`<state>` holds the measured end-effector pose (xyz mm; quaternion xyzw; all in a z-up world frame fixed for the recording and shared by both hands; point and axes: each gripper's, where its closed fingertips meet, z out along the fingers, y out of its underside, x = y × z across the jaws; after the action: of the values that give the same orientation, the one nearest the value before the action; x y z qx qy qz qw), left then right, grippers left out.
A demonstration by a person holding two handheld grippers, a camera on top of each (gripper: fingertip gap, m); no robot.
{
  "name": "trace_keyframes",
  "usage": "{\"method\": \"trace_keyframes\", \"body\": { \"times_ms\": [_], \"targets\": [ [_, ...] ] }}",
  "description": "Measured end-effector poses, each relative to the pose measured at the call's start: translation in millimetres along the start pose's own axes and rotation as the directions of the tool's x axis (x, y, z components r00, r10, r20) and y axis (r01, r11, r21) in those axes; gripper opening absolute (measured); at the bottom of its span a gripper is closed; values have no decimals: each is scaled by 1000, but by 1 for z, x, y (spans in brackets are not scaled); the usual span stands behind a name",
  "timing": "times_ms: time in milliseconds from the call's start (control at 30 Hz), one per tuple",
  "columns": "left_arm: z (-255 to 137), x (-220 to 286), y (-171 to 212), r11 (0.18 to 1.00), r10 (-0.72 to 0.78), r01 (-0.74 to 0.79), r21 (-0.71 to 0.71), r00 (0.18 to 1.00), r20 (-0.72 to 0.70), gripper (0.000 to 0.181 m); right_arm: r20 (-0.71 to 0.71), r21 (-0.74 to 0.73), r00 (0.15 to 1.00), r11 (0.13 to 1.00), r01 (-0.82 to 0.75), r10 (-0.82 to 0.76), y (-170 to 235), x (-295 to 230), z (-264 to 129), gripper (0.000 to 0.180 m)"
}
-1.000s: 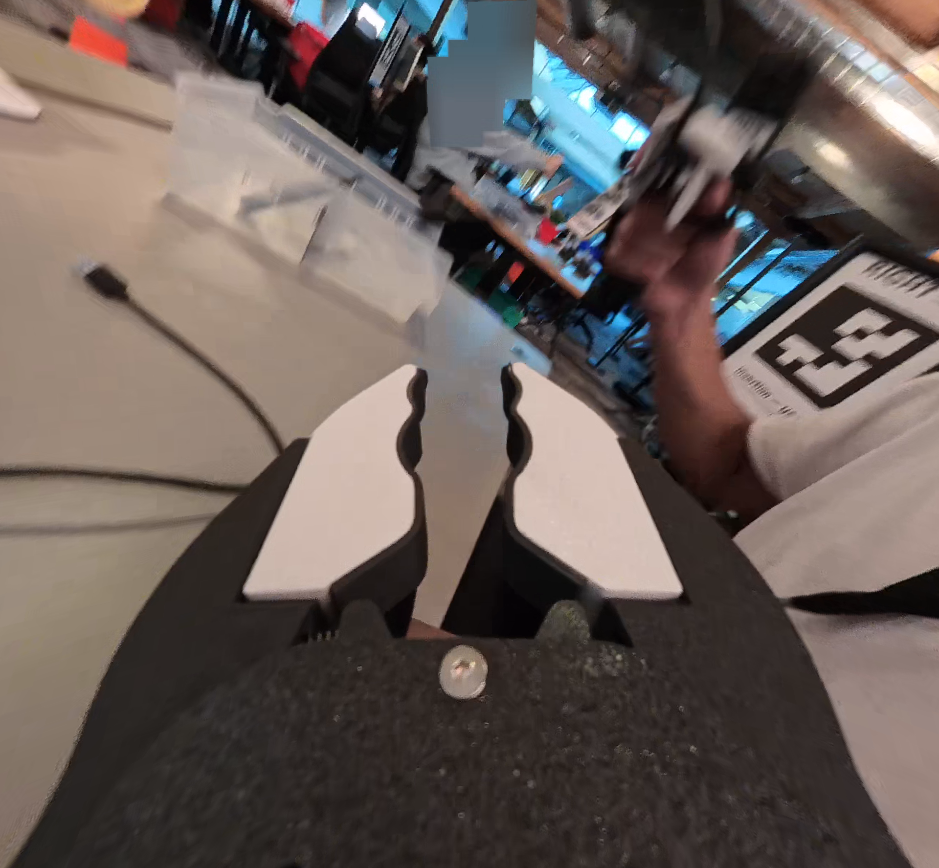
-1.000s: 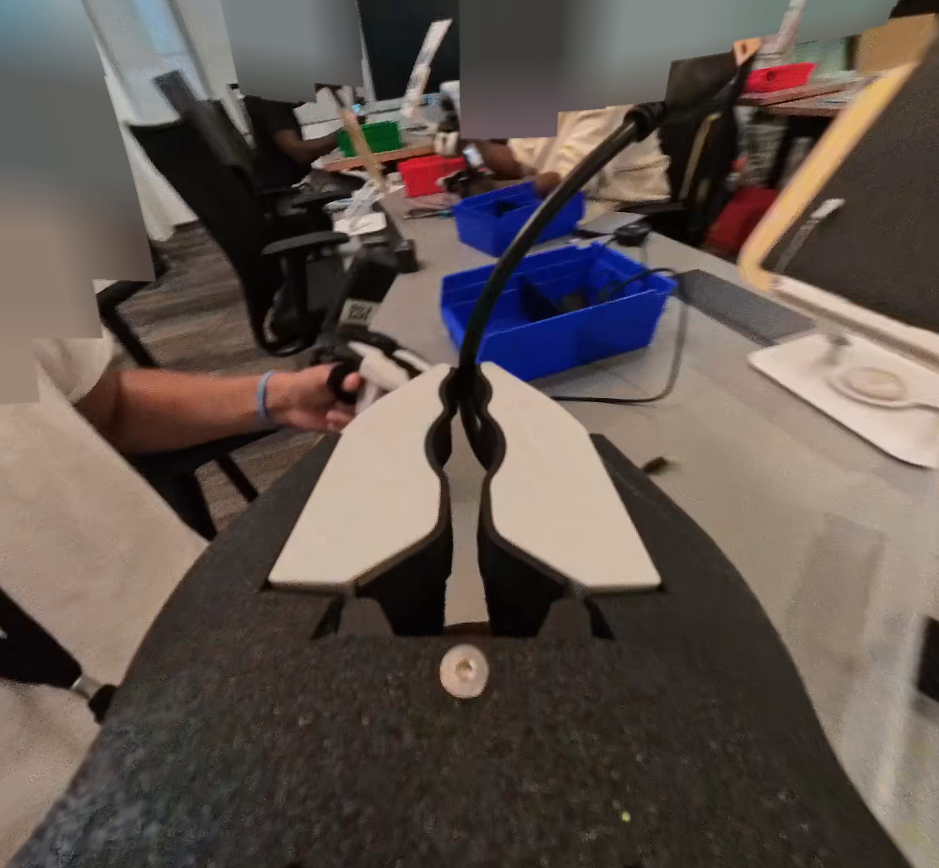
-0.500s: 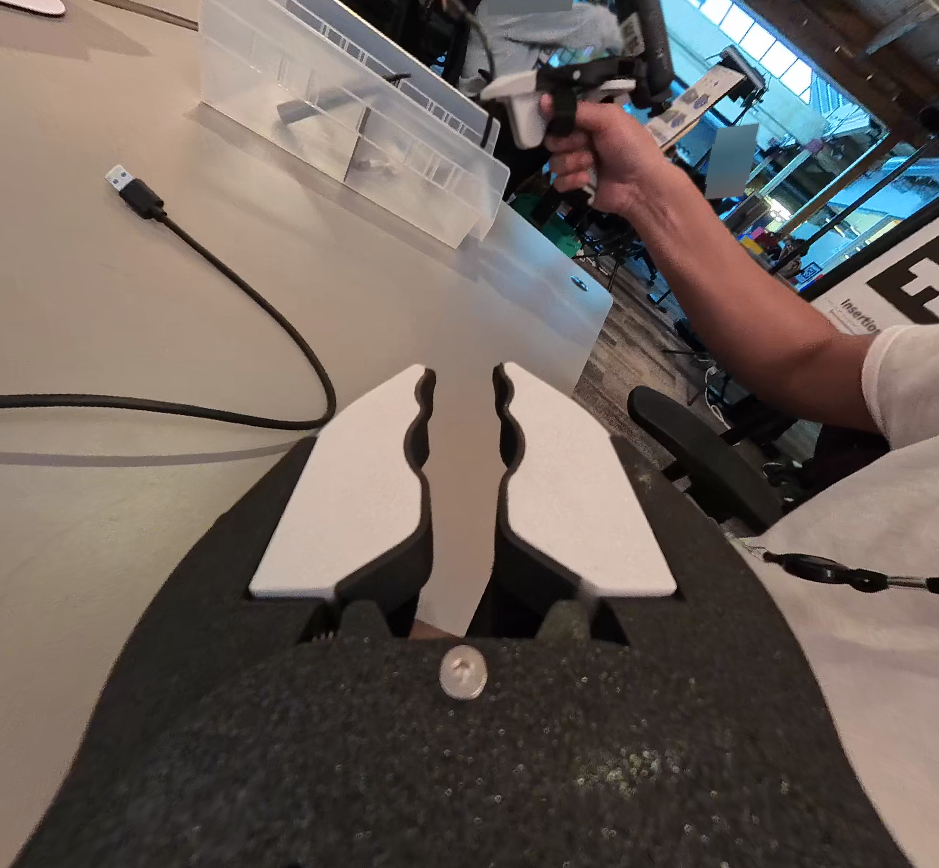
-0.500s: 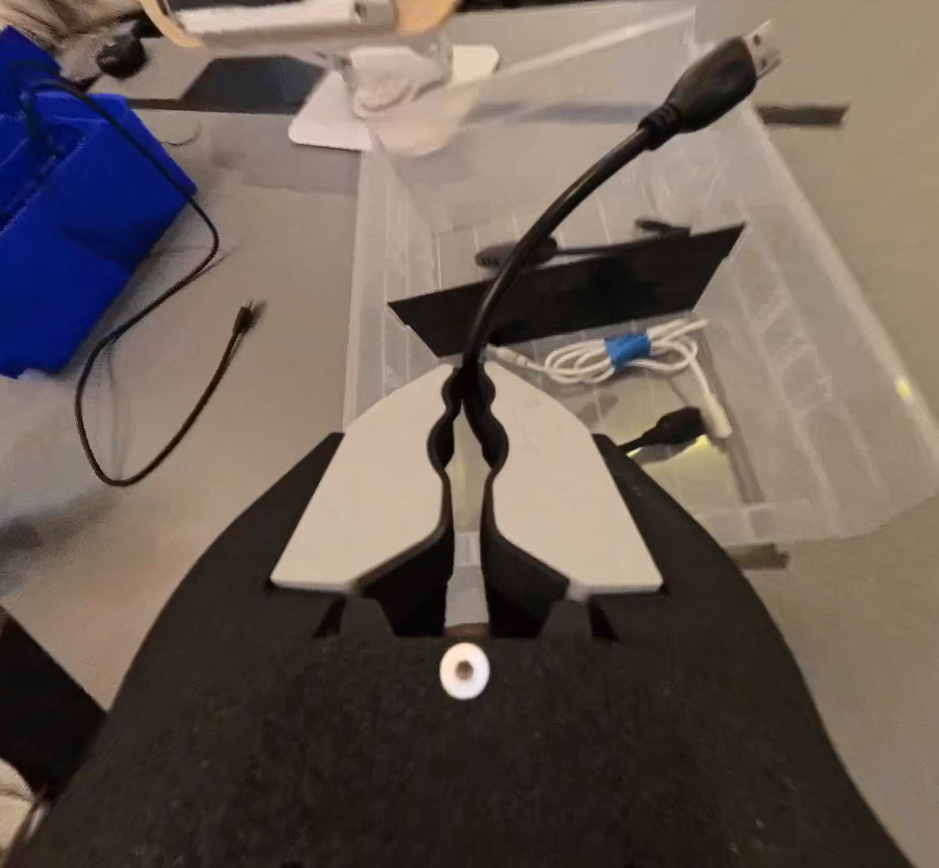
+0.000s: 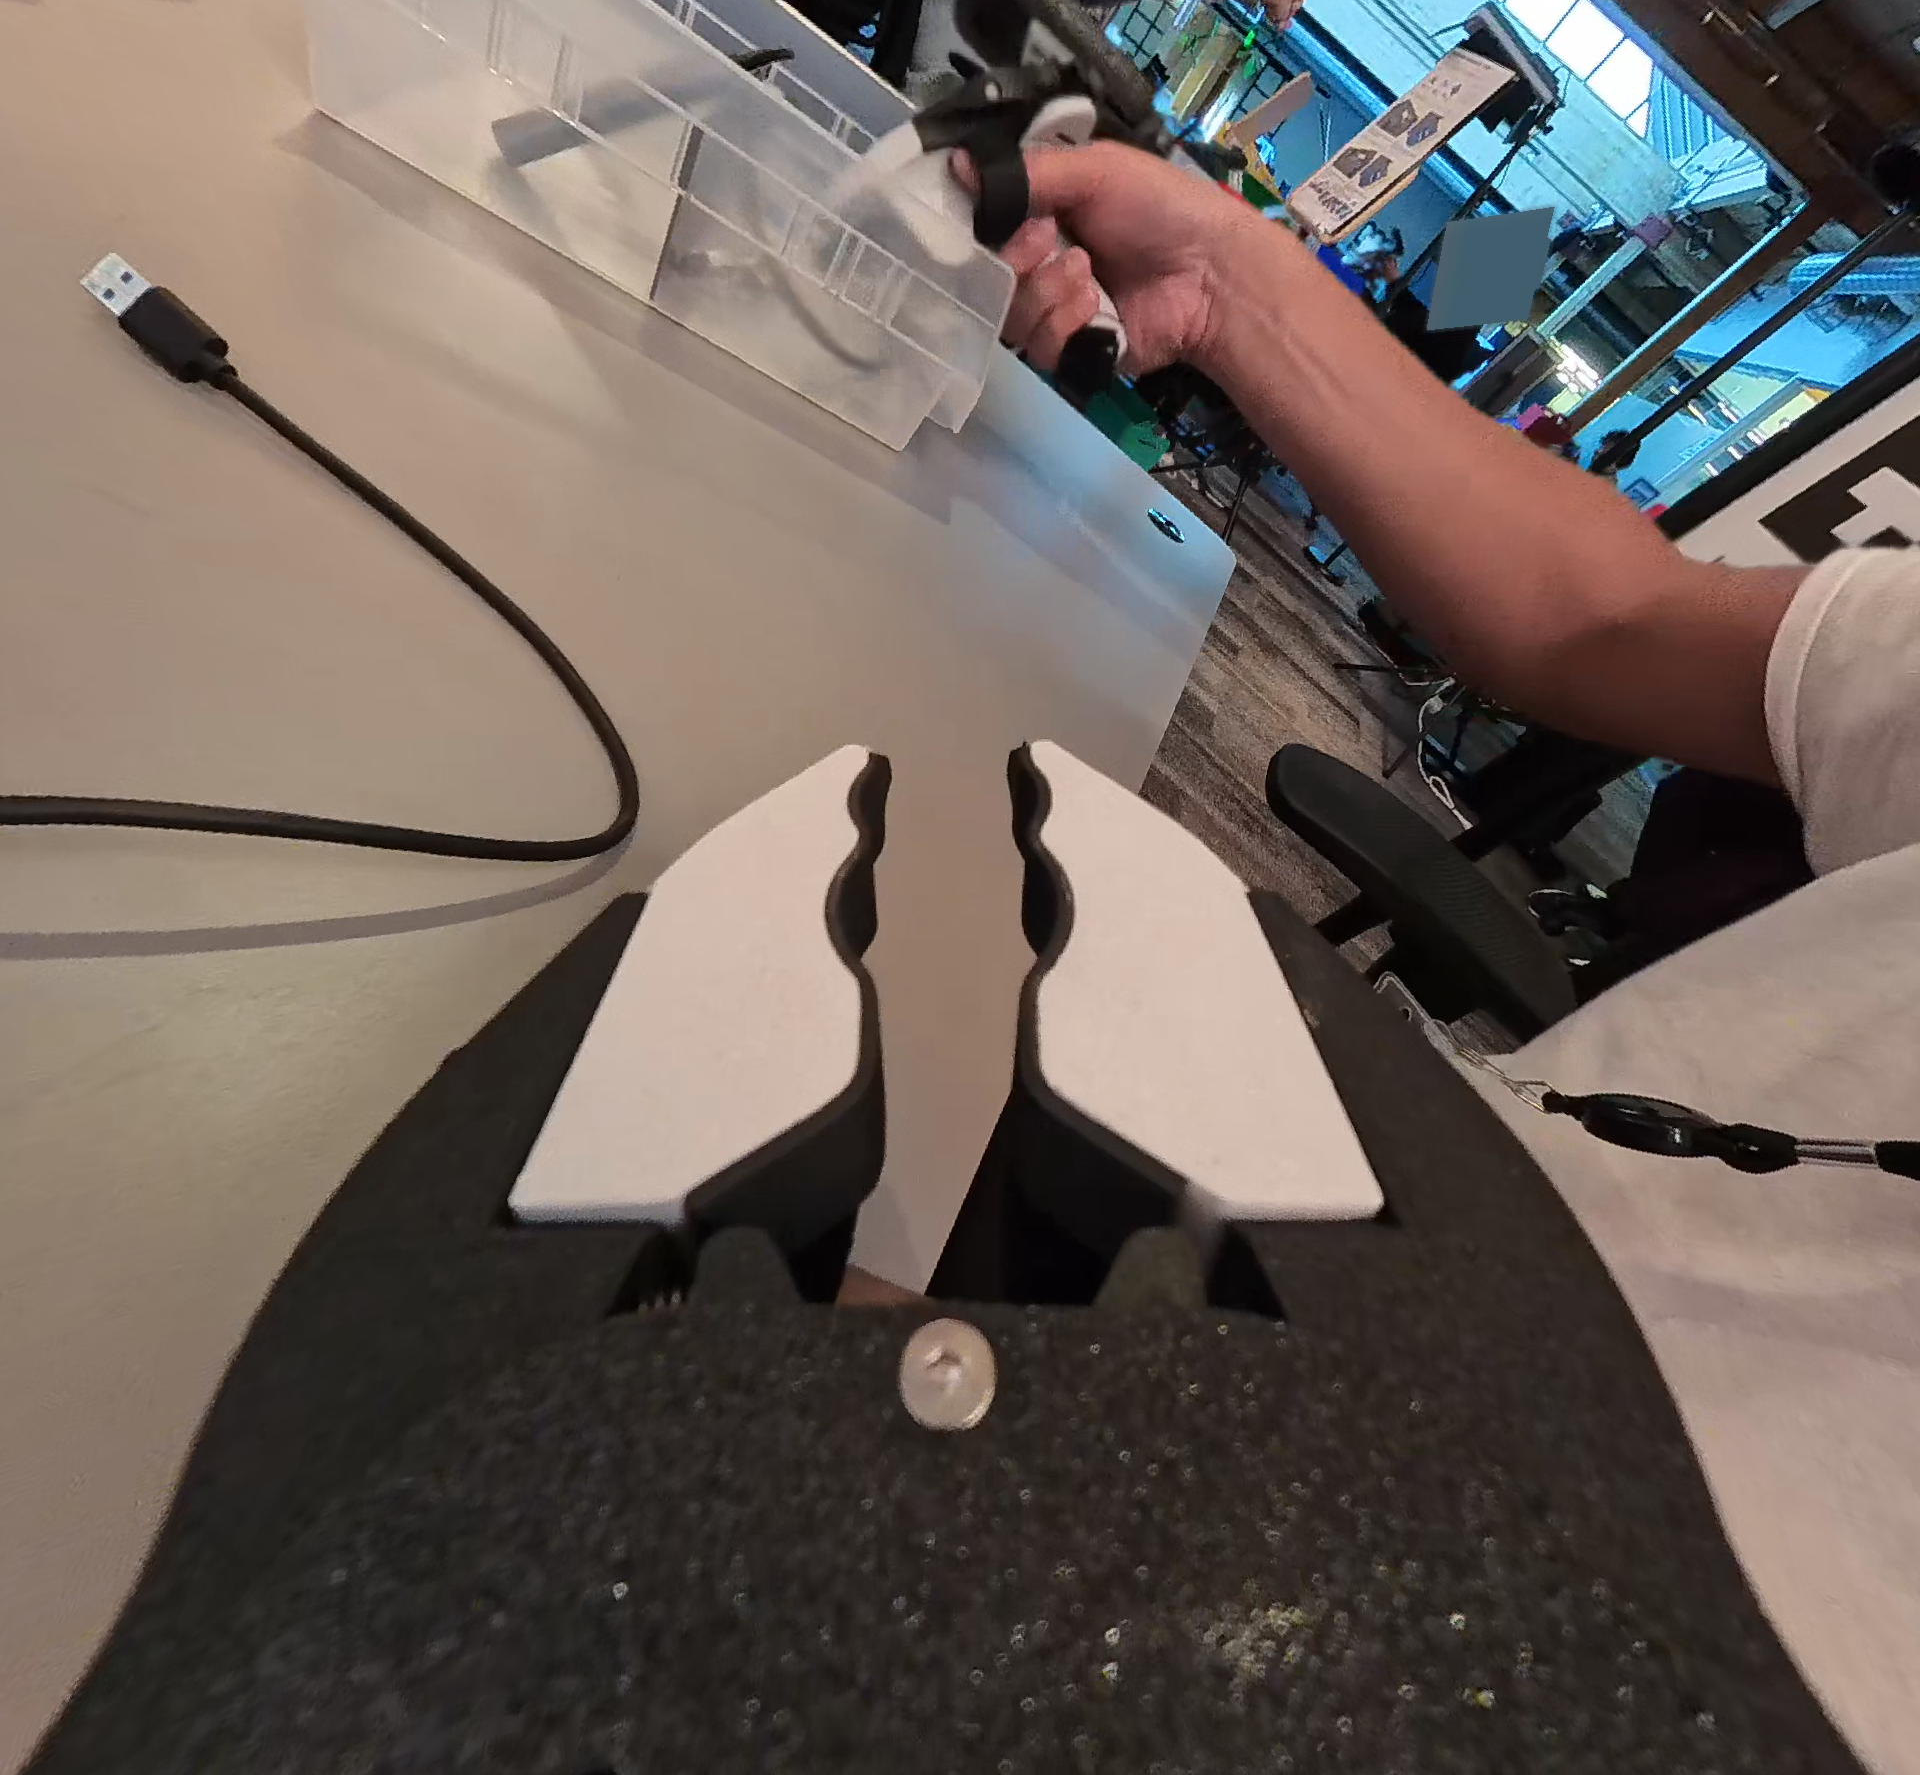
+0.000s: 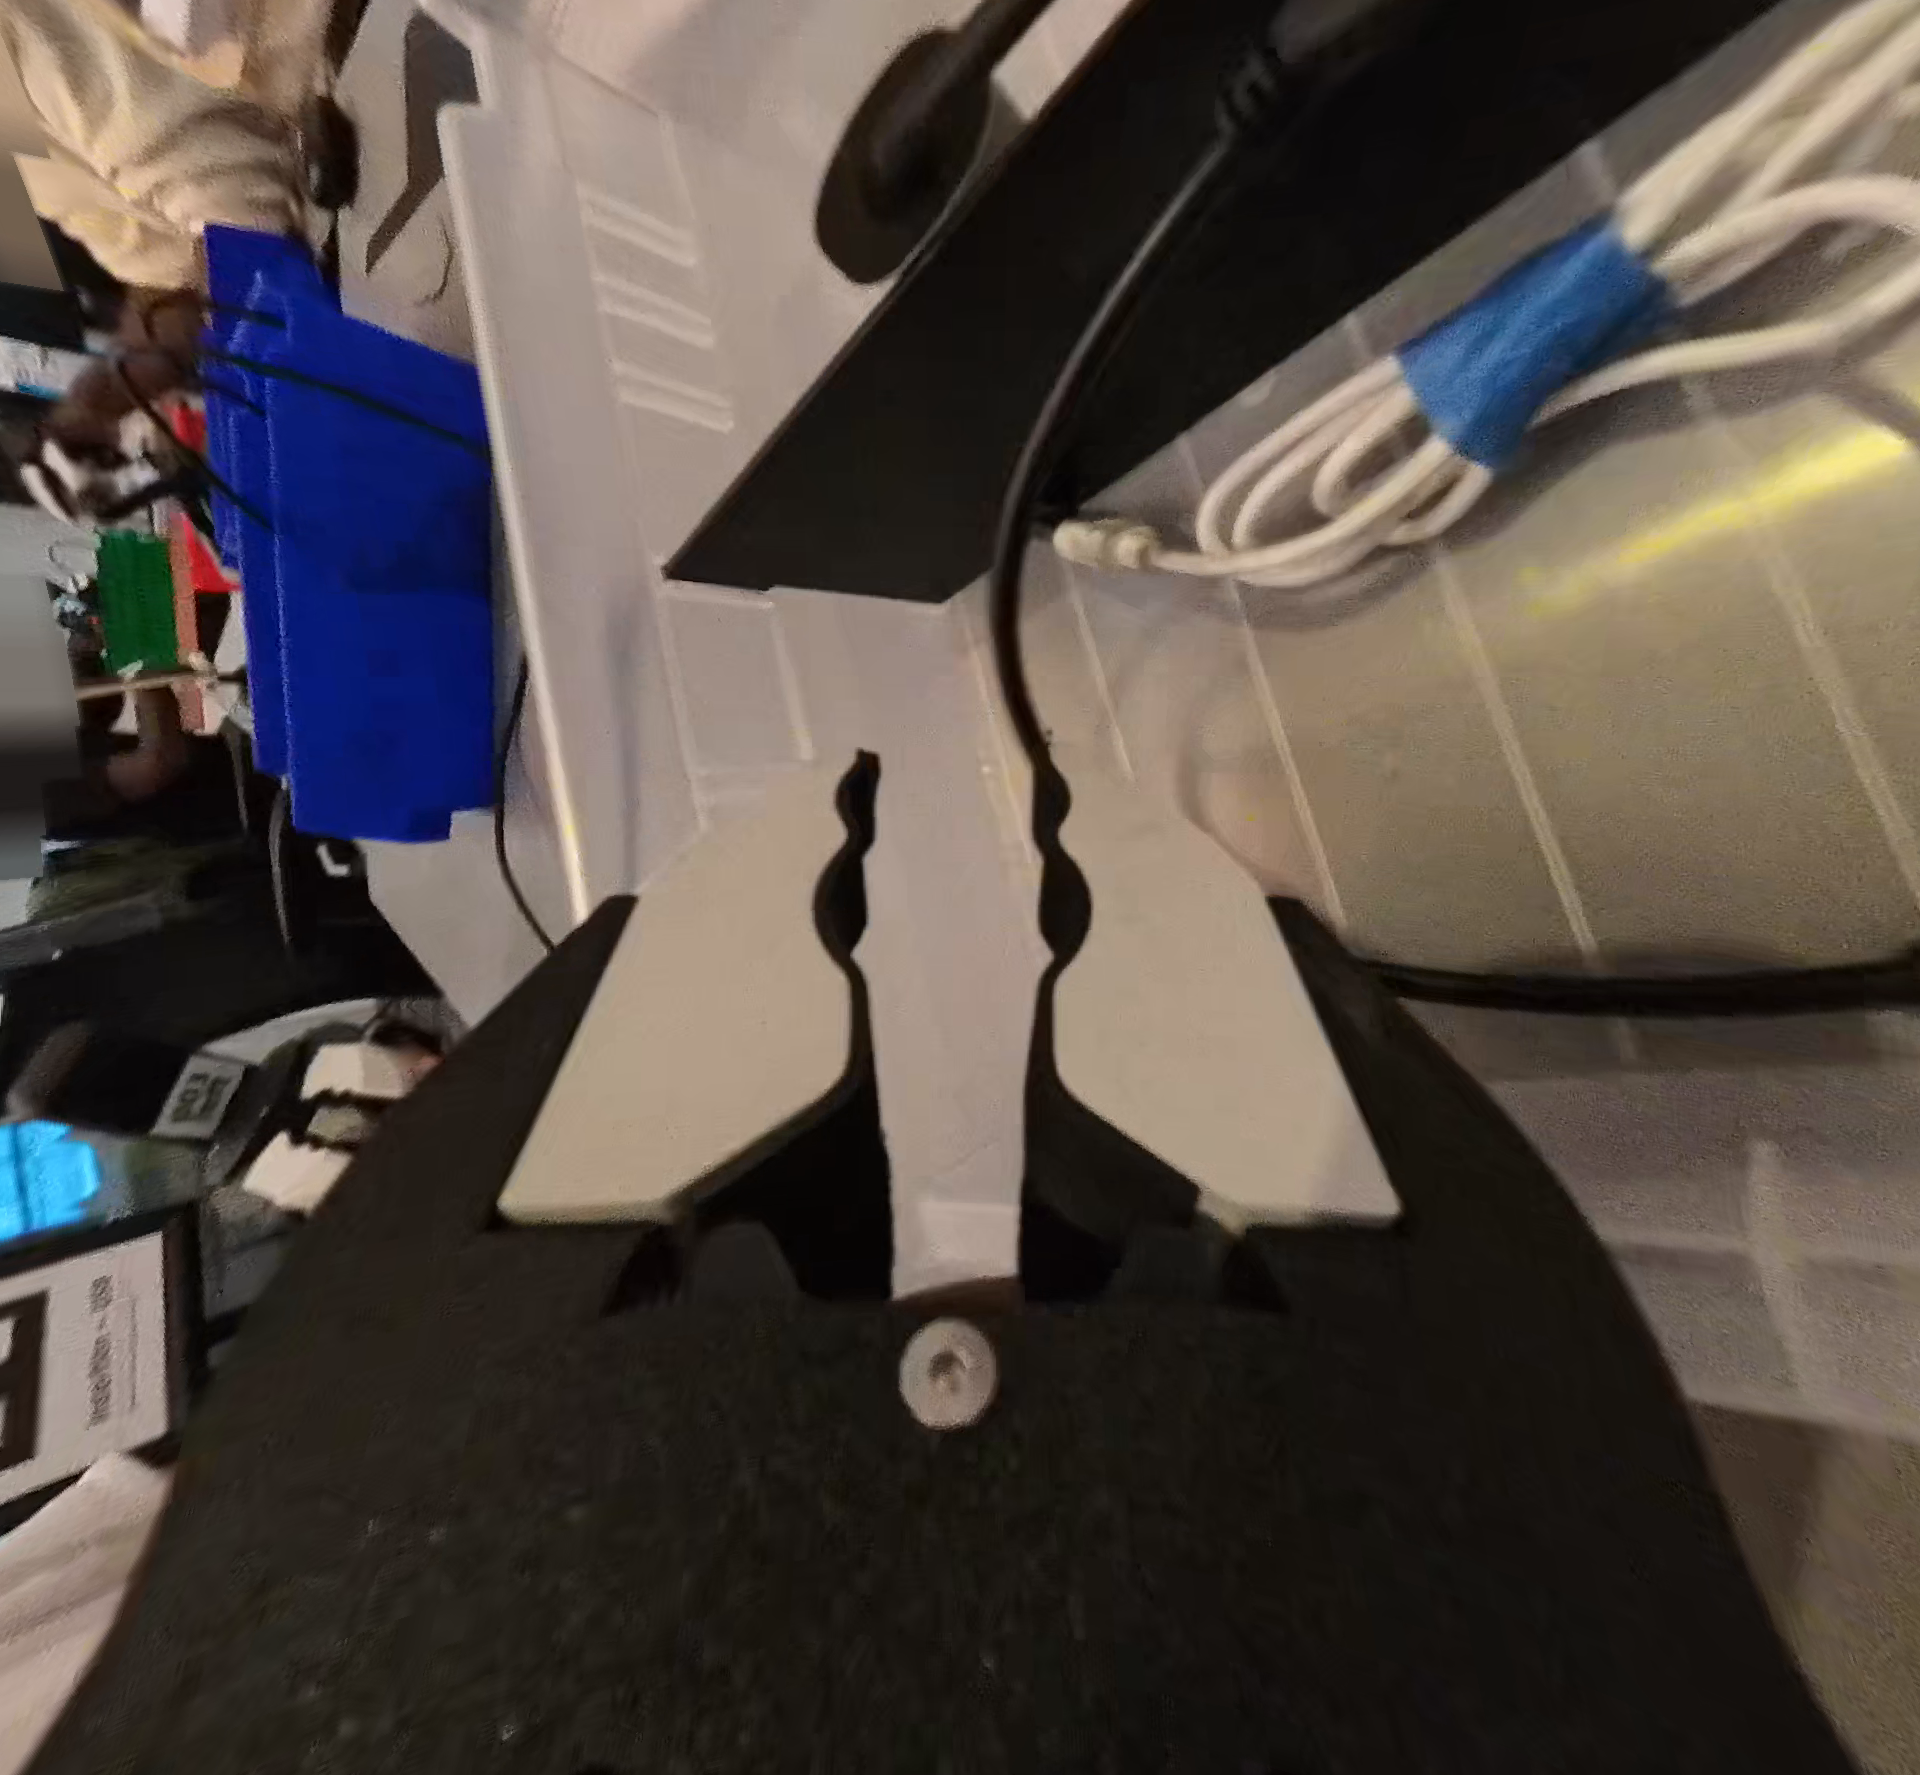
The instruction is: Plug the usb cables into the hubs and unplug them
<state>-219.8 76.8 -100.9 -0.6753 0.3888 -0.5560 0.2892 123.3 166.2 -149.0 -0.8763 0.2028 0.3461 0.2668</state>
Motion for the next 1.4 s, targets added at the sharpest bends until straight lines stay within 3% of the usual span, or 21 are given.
{"method": "trace_keyframes", "body": {
  "times_ms": [67, 167, 233, 367, 567, 767, 900, 1000, 1067, 1133, 1200, 1333, 1400],
  "targets": [
    [0, 0, 2, 1000, 6, -6, -10, 1000, 2, 23, 68, -56, 997, 998, 31, -27, -2, -15, 1, 33],
    [-2, -2, 2, 1000, 19, -19, -13, 1000, 15, 23, 100, 86, 977, 980, 178, -187, -17, -42, -25, 37],
    [-4, -3, 1, 1000, 17, -16, -9, 1000, 19, 22, 86, 172, 927, 922, 346, -364, -8, -61, -45, 43],
    [-4, -6, 1, 1000, -8, 8, -5, 1000, 10, 23, -184, 234, 791, 756, 612, -583, 35, -56, -59, 44],
    [2, -1, 0, 999, -45, 45, -5, 998, -36, 23, -345, 233, 727, 697, 679, -593, 76, -62, -28, 55],
    [2, 2, 3, 1000, -18, 17, -22, 999, -33, 23, -242, 258, 731, 684, 682, -638, 95, -88, -11, 50],
    [0, 0, 4, 1000, -15, 14, -22, 1000, -20, 23, -409, 356, 670, 568, 742, -620, 76, -85, -51, 41],
    [-2, -1, 3, 1000, -16, 16, -16, 1000, -15, 23, -726, 376, 572, 476, 795, -382, 37, -32, -122, 27],
    [-1, -2, 3, 1000, -13, 13, -21, 1000, -13, 23, -800, 334, 533, 534, 777, -275, 26, 13, -144, 40],
    [1, -1, 5, 1000, -14, 14, -28, 1000, -16, 23, -755, 348, 603, 623, 700, -257, 24, 39, -133, 52],
    [4, 0, 6, 999, -15, 14, -35, 1000, -20, 23, -731, 356, 631, 644, 677, -259, 15, 49, -121, 51],
    [6, 2, 10, 998, 5, -5, -57, 1000, -10, 23, -759, 329, 611, 676, 659, -226, 3, 63, -117, 8],
    [5, 0, 12, 997, 31, -30, -65, 999, 12, 23, -727, 343, 640, 676, 652, -248, 5, 60, -114, 6]
  ]
}}
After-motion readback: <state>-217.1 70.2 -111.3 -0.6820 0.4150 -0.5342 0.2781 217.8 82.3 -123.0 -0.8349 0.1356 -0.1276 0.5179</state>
